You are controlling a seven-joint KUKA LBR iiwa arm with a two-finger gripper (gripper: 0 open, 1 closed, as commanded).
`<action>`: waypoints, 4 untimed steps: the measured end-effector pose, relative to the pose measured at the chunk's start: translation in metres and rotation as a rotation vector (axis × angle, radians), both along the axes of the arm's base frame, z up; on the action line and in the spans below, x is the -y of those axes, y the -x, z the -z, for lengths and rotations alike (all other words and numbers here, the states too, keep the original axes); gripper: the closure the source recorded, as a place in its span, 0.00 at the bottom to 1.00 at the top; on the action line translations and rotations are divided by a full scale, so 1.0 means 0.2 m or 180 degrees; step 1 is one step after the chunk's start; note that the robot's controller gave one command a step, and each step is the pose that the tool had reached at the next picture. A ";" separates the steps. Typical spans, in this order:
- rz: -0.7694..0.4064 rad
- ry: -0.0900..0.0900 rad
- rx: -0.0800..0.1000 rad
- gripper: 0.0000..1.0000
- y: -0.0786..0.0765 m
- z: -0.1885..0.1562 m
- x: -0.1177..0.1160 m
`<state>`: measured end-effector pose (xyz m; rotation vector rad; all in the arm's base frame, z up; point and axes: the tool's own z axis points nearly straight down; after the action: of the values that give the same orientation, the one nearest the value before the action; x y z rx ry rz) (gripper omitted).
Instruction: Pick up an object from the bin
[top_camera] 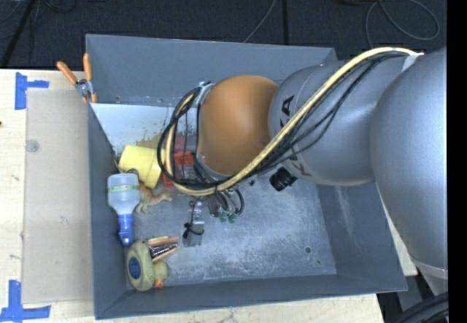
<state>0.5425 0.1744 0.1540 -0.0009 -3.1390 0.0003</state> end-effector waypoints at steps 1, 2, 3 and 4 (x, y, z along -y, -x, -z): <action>-0.0037 -0.0003 0.0004 0.00 0.13 0.23 0.00; -0.0449 0.0033 -0.0016 1.00 0.14 0.42 -0.29; -0.0446 0.0032 -0.0016 1.00 0.14 0.42 -0.29; -0.0436 0.0028 -0.0036 1.00 0.16 0.17 -0.30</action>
Offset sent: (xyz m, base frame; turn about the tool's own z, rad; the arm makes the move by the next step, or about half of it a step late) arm -0.0295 0.0647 -0.0840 -0.1447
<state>0.5107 0.2338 0.1191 0.2129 -3.1203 0.0144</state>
